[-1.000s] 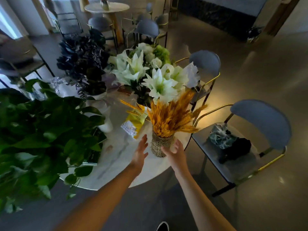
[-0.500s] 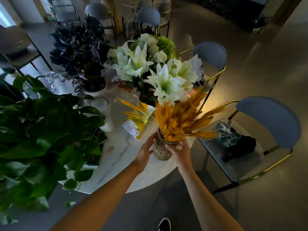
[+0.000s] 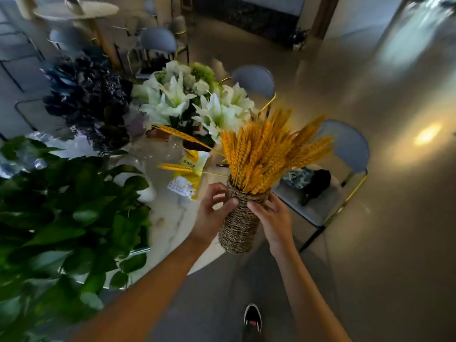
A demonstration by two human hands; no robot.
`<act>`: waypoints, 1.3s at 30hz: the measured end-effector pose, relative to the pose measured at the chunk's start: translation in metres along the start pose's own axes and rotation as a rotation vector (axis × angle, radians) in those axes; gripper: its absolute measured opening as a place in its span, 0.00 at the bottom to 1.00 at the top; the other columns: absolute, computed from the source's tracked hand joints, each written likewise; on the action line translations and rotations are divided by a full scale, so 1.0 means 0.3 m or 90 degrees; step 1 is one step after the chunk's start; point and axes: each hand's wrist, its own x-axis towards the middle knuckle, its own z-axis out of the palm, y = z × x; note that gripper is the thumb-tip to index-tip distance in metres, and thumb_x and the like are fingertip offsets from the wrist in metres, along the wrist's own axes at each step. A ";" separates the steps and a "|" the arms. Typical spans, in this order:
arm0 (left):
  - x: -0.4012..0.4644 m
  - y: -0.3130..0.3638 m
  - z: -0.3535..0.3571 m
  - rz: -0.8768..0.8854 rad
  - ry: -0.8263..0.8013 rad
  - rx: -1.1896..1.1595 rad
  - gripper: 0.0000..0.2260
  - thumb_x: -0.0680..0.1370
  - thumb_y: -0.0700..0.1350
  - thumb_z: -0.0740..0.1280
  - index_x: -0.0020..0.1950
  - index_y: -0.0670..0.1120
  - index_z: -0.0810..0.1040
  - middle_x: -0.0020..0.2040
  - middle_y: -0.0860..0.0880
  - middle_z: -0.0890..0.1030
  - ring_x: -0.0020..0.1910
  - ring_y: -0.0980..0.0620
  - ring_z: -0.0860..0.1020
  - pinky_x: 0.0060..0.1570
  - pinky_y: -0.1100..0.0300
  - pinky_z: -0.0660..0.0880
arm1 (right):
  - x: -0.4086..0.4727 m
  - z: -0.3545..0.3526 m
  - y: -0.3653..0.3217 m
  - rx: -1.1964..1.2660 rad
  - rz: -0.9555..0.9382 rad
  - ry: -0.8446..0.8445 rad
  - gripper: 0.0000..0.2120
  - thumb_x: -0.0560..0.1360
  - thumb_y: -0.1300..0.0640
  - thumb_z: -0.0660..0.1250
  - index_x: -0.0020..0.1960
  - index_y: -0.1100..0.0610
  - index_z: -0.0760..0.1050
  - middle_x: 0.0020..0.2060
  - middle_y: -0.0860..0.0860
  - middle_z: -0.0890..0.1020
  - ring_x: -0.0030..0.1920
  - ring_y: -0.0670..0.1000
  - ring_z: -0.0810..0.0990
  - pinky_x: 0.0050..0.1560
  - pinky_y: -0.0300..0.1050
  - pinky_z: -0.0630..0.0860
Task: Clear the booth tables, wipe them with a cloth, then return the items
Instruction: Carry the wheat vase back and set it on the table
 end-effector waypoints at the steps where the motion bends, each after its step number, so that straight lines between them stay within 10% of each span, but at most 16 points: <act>1: -0.031 0.013 0.008 0.008 -0.011 0.007 0.16 0.70 0.54 0.76 0.52 0.52 0.74 0.52 0.49 0.79 0.52 0.51 0.79 0.58 0.46 0.75 | -0.042 -0.004 -0.008 -0.002 -0.002 0.013 0.17 0.72 0.57 0.76 0.60 0.51 0.81 0.51 0.49 0.86 0.54 0.48 0.84 0.50 0.44 0.79; 9: -0.248 0.125 0.127 -0.020 -0.154 0.038 0.32 0.71 0.51 0.79 0.71 0.53 0.70 0.58 0.55 0.81 0.52 0.64 0.80 0.47 0.66 0.78 | -0.391 -0.135 -0.113 0.056 -0.022 0.123 0.15 0.73 0.59 0.74 0.59 0.54 0.81 0.50 0.49 0.87 0.51 0.48 0.85 0.45 0.37 0.78; 18: -0.537 0.281 0.443 -0.029 -0.368 -0.027 0.30 0.63 0.56 0.79 0.64 0.51 0.80 0.56 0.47 0.86 0.57 0.49 0.83 0.54 0.54 0.81 | -0.807 -0.454 -0.241 0.025 -0.069 0.255 0.13 0.66 0.49 0.77 0.49 0.38 0.84 0.48 0.49 0.87 0.53 0.51 0.85 0.55 0.49 0.80; 22: -0.735 0.327 0.650 -0.028 -0.457 -0.013 0.32 0.65 0.58 0.80 0.66 0.50 0.79 0.55 0.51 0.86 0.56 0.51 0.84 0.52 0.56 0.81 | -1.049 -0.636 -0.277 0.021 -0.098 0.348 0.18 0.68 0.49 0.78 0.57 0.49 0.82 0.51 0.51 0.87 0.53 0.53 0.85 0.58 0.56 0.80; 32: -1.468 0.361 1.225 -0.067 -0.699 -0.036 0.17 0.76 0.33 0.70 0.58 0.52 0.78 0.42 0.61 0.86 0.45 0.63 0.84 0.41 0.70 0.77 | -1.822 -1.160 -0.288 -0.028 -0.113 0.583 0.18 0.71 0.55 0.77 0.60 0.56 0.81 0.49 0.49 0.87 0.52 0.49 0.85 0.51 0.48 0.80; 39: -1.955 0.369 1.536 -0.060 -0.847 -0.031 0.17 0.76 0.34 0.70 0.64 0.43 0.78 0.48 0.58 0.87 0.50 0.60 0.84 0.45 0.68 0.78 | -2.325 -1.436 -0.245 0.002 -0.104 0.747 0.17 0.69 0.55 0.79 0.56 0.52 0.82 0.47 0.47 0.87 0.50 0.47 0.86 0.46 0.40 0.79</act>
